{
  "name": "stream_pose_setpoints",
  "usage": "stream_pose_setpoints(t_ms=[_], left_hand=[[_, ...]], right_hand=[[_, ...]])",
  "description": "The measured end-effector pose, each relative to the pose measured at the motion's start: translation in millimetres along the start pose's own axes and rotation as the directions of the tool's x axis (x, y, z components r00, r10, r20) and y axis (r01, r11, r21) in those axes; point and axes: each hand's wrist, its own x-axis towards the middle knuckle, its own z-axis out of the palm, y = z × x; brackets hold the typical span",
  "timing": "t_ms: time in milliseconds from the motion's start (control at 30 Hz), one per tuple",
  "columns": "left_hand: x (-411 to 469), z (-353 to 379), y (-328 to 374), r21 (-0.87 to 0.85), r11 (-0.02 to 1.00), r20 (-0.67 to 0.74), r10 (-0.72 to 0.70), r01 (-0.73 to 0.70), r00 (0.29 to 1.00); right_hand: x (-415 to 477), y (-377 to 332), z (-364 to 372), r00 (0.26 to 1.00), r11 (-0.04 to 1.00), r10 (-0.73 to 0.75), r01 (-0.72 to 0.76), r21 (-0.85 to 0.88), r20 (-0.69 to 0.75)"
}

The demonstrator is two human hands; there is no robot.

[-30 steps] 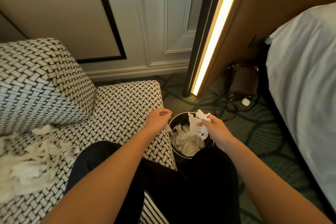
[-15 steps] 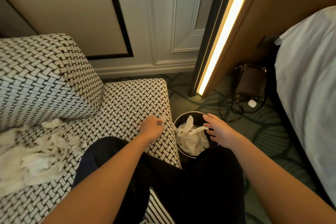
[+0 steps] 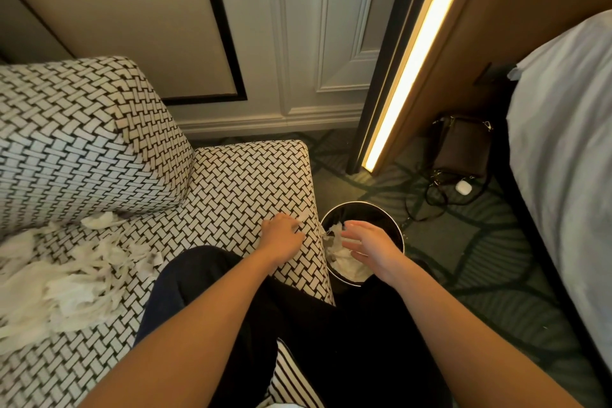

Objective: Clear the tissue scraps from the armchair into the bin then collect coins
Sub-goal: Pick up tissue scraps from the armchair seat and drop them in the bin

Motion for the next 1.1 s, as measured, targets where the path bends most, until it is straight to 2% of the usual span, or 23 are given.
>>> stream_pose_setpoints(t_ms=[67,267,400,533,667,833,933,1100], left_hand=[[-1.7,-0.9,5.3,-0.085,0.996,0.022,0.022,-0.02,1.0],[-10.7,-1.1,25.7,-0.232,0.958,0.148,0.207,-0.17,0.967],[-15.9,-2.8,33.8,-0.299,0.933,0.189,0.265,-0.202,0.946],[-17.6,-4.8,36.5,-0.406,0.901,0.162,0.233,-0.15,0.959],[-19.5,-9.0,36.6,-0.438,0.893,0.108,0.161,-0.098,0.981],[-24.0,-16.4,35.7,-0.459,0.884,0.068,0.135,-0.089,0.989],[-27.3,-22.5,33.8,-0.481,0.873,0.049,0.121,-0.083,0.991],[-38.5,-39.5,24.7,-0.559,0.825,-0.008,0.089,-0.079,0.996]], right_hand=[[-1.8,-2.3,9.1,1.0,1.0,-0.012,0.012,-0.005,0.025],[-2.4,-4.3,22.2,0.99,0.992,-0.105,0.098,0.078,0.091],[-3.0,-3.9,20.1,0.987,0.978,-0.153,0.158,0.136,-0.05],[0.1,-3.1,11.1,0.983,0.94,-0.046,0.104,0.325,-0.18],[1.2,-4.0,0.5,0.987,0.829,0.094,-0.007,0.559,-0.128],[-3.5,-2.5,-8.6,0.991,0.827,0.126,-0.083,0.557,-0.039],[-12.6,-8.1,-6.6,0.994,0.835,0.097,-0.059,0.546,-0.041],[-29.5,-20.9,7.8,0.999,0.87,-0.038,0.05,0.491,-0.035]])
